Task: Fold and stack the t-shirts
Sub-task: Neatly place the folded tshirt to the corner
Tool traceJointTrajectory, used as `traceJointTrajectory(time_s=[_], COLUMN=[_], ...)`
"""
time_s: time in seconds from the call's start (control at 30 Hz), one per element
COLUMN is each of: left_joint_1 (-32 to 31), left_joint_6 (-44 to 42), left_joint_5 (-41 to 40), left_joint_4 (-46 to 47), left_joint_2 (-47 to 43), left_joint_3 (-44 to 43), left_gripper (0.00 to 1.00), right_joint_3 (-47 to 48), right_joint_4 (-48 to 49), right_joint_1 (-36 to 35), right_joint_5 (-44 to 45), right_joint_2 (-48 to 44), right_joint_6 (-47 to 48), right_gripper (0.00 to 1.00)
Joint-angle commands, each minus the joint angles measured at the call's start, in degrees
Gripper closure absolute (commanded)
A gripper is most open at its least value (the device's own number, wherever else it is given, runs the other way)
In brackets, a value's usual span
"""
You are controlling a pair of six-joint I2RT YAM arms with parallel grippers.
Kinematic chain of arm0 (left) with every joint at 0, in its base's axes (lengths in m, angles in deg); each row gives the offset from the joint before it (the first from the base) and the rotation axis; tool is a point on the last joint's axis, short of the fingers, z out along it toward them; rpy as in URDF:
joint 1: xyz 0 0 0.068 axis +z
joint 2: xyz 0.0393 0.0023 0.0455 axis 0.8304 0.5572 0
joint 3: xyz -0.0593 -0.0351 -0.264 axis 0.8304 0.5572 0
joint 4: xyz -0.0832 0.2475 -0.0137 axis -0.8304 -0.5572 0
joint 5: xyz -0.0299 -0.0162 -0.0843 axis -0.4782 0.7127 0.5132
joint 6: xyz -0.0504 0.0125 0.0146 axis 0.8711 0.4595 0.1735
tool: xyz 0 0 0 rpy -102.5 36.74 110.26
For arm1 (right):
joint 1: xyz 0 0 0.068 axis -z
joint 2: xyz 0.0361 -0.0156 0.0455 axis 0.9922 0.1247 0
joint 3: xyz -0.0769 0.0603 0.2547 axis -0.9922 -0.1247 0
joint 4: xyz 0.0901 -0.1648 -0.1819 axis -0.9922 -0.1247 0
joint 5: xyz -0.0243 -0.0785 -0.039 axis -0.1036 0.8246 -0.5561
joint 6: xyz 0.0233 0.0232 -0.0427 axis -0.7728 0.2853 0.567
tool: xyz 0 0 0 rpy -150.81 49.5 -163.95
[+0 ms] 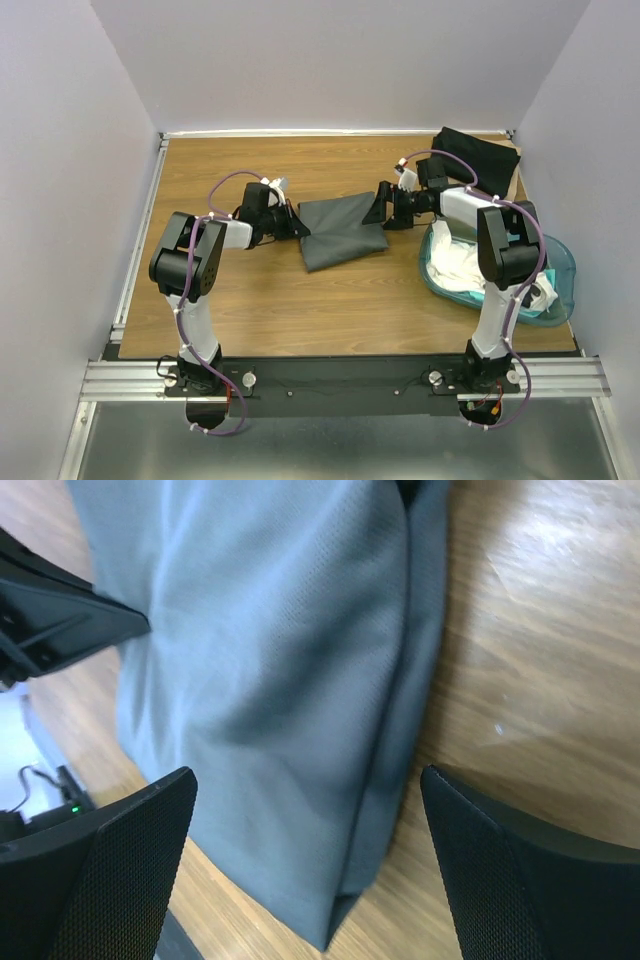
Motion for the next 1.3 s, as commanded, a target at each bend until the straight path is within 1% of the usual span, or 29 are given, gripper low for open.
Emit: traceJointTrajectory(time_s=[0.0, 0.17, 0.37, 0.43, 0.47, 0.57, 0.6, 0.67, 0.7, 0.73, 0.77, 0.8, 0.83, 0.87, 0.97, 1.0, 1.07, 1.17, 1.2, 1.23, 1.27], left_joint_1=[-0.4, -0.4, -0.4, -0.4, -0.4, -0.4, -0.4, -0.3, -0.4, -0.4, -0.2, -0.1, 0.1, 0.4, 1.2, 1.5, 2.3, 3.7, 4.2, 4.7, 5.4], left_joint_6=[-0.3, -0.3, -0.2, -0.2, -0.2, -0.1, 0.0, 0.1, 0.1, 0.0, 0.0, -0.2, -0.6, -0.8, -1.5, -2.1, -3.1, -4.0, -4.3, -4.8, -5.1], left_joint_5=[0.7, 0.9, 1.0, 1.1, 1.3, 1.5, 1.5, 1.5, 1.6, 1.5, 1.5, 1.3, 1.2, 0.7, 0.3, 0.0, -0.2, -0.4, -0.4, -0.5, -0.4], left_joint_4=[-1.3, -0.9, -0.1, 0.2, 0.2, 0.3, 0.4, 0.6, 0.7, 0.7, 0.4, 0.4, -0.3, -0.9, -2.9, -3.4, -5.2, -6.9, -7.3, -7.9, -8.2], left_joint_2=[0.7, 0.9, 1.0, 1.1, 1.3, 1.3, 1.3, 1.2, 1.0, 1.0, 1.0, 1.0, 1.1, 1.3, 1.1, 0.6, 0.0, -2.0, -2.9, -3.1, -3.5], left_joint_3=[3.5, 3.8, 3.7, 3.7, 3.5, 3.2, 3.3, 3.3, 3.2, 3.1, 2.8, 2.5, 1.7, 1.1, -0.7, -1.2, -2.2, -2.7, -2.7, -2.7, -2.7], left_gripper=[1.0, 1.0, 1.0, 1.0, 1.0, 1.0, 1.0, 1.0, 1.0, 1.0, 1.0, 1.0, 0.94, 0.75, 0.5, 0.41, 0.34, 0.32, 0.32, 0.32, 0.32], right_joint_3=[0.4, 0.8, -0.1, 0.0, 0.2, 0.4, 0.6, 0.9, 1.1, 1.2, 1.6, 1.8, 2.1, 2.7, 4.2, 4.6, 6.7, 10.4, 11.7, 12.9, 16.6], right_joint_4=[0.3, 0.1, 0.0, 0.0, 0.0, 0.0, 0.0, 0.0, 0.0, 0.0, 0.0, 0.0, -0.1, -0.2, -1.6, -2.1, -3.9, -7.0, -7.9, -10.5, -12.3], right_joint_1=[0.1, -1.5, -3.0, -3.2, -3.3, -3.4, -3.6, -3.5, -3.6, -3.5, -3.6, -3.6, -3.6, -3.6, -3.5, -3.5, -3.6, -3.4, -3.3, -3.3, -3.1], right_joint_5=[-2.5, -3.5, -2.4, -2.3, -2.1, -1.8, -2.1, -2.2, -2.5, -2.5, -2.1, -1.9, -1.5, -1.0, 0.9, 3.0, 5.9, 9.4, 11.9, 13.3, 14.7], right_joint_2=[4.6, 7.9, 9.1, 9.4, 9.5, 10.0, 10.0, 10.3, 10.3, 10.1, 9.7, 9.4, 8.5, 7.9, 5.9, 4.4, 2.9, 1.2, 1.1, 1.3, 1.5], right_joint_6=[-0.2, 0.3, 0.3, 0.6, 0.7, 0.7, 0.6, 0.5, 0.4, 0.3, 0.3, 0.2, 0.2, 0.3, 0.8, 1.0, 1.7, 3.1, 4.1, 4.8, 5.5], right_gripper=[0.01, 0.07, 0.19, 0.27, 0.35, 0.44, 0.51, 0.61, 0.73, 0.81, 0.92, 0.96, 0.99, 1.0, 1.0, 0.99, 1.0, 0.99, 1.0, 0.99, 1.0])
